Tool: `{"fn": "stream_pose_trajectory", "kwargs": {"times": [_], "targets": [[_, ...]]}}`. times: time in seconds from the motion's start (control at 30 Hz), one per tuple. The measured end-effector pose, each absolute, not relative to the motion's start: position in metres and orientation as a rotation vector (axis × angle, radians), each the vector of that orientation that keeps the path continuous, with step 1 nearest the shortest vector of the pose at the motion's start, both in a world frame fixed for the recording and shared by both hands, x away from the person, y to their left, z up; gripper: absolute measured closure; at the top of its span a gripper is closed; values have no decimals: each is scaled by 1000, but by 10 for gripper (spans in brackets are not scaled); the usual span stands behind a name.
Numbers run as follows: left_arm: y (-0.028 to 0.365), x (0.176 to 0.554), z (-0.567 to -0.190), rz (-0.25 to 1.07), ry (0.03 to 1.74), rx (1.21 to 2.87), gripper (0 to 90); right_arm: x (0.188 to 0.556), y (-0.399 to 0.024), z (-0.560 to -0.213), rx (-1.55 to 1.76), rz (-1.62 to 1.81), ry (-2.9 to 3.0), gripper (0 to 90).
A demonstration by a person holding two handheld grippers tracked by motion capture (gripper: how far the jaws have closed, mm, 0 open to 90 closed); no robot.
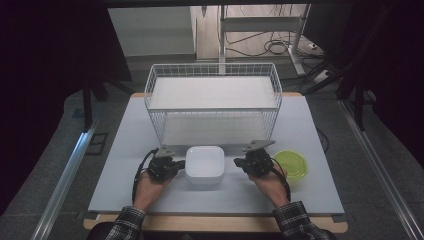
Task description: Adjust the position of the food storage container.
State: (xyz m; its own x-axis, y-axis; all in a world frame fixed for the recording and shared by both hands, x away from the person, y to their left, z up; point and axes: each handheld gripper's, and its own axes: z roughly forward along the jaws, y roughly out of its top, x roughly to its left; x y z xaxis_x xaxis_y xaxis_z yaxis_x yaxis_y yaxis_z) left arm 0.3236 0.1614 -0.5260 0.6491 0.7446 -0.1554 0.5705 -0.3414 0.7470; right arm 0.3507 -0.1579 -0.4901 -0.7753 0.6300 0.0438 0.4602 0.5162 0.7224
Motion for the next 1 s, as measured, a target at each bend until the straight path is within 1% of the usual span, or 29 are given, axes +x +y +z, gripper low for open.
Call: {"fn": "stream_pose_trajectory", "kwargs": {"times": [0.17,0.3,0.47,0.77,0.97,1.0], "targets": [[151,322,-528,233,1012,2040,899,351,-150,-496,945,1098,2549,895],[147,319,-527,250,1011,2048,900,347,-148,-497,958,1068,2548,896],[146,315,-523,235,1011,2038,900,340,-150,-495,961,1057,2553,896],[136,300,-521,212,981,2069,900,325,-159,-494,958,1031,2552,896],[137,301,-521,207,962,2079,899,327,-162,-495,948,1039,2552,895],[137,300,-520,232,962,2092,899,327,-162,-495,939,1038,2553,895]]}}
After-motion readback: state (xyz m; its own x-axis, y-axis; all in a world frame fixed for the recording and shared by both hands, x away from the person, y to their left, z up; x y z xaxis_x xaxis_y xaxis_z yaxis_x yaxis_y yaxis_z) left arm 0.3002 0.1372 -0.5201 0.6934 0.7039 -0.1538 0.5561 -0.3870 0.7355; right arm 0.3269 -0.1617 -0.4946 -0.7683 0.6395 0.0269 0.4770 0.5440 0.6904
